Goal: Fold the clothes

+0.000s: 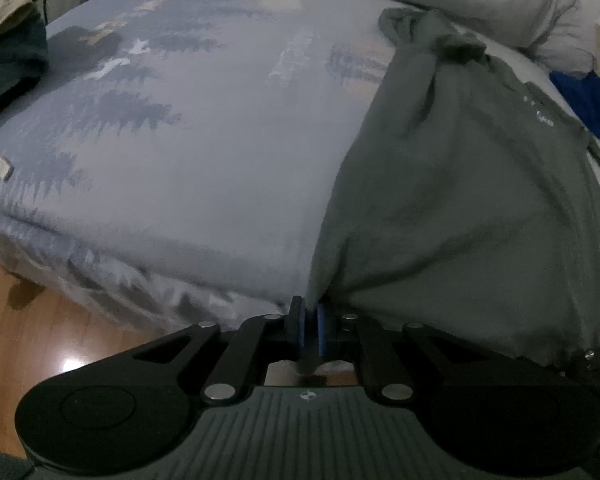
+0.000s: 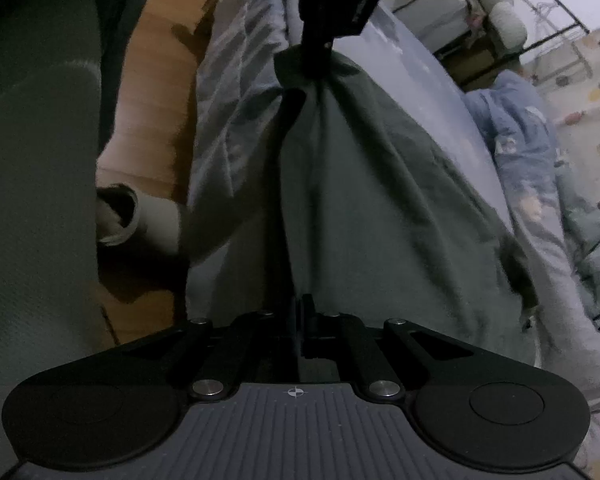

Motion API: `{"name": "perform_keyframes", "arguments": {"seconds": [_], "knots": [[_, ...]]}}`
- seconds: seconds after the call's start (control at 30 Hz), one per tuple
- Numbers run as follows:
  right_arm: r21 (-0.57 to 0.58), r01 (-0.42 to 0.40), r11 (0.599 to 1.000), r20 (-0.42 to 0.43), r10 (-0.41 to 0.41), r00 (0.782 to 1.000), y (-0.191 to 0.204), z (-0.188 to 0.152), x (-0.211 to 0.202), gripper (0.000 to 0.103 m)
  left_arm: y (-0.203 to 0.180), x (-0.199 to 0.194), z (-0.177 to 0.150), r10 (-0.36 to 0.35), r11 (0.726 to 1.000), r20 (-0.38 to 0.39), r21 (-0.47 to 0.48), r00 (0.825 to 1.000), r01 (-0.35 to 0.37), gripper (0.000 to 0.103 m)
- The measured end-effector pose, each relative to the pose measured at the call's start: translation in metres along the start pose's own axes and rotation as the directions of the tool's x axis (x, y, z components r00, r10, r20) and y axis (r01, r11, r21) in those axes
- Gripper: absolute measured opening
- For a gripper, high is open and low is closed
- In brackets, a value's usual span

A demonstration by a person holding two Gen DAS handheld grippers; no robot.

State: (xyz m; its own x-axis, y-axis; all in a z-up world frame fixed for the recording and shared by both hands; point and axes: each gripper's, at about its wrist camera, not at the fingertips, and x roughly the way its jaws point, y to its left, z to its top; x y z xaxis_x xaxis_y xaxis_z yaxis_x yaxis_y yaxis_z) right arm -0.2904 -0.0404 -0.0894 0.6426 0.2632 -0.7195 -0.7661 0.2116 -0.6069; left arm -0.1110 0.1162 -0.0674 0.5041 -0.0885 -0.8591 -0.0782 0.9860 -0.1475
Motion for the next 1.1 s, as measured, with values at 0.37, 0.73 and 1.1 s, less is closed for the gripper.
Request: {"name": "perform_keyframes", "arguments": {"seconds": [0.37,0.73,1.1], "knots": [[0.142,-0.174,0.974,0.009,0.175,0.985,-0.009,0.011,0.002,0.005,0.002,-0.007,-0.003,0.101,0.994,-0.005,-0.032,0.995,-0.101,0.031],[0.487,-0.342,0.804,0.149,0.309,0.939,-0.066,0.006,-0.033,0.007,0.010,-0.059,0.027,0.109,0.987,0.194,-0.141,0.975,-0.083,0.063],[0.825,-0.327,0.461,0.376,-0.015,0.926,-0.206,-0.057,-0.229,0.015,0.007,-0.160,0.100,-0.019,0.961,0.508,-0.227,0.861,0.155,0.069]]}}
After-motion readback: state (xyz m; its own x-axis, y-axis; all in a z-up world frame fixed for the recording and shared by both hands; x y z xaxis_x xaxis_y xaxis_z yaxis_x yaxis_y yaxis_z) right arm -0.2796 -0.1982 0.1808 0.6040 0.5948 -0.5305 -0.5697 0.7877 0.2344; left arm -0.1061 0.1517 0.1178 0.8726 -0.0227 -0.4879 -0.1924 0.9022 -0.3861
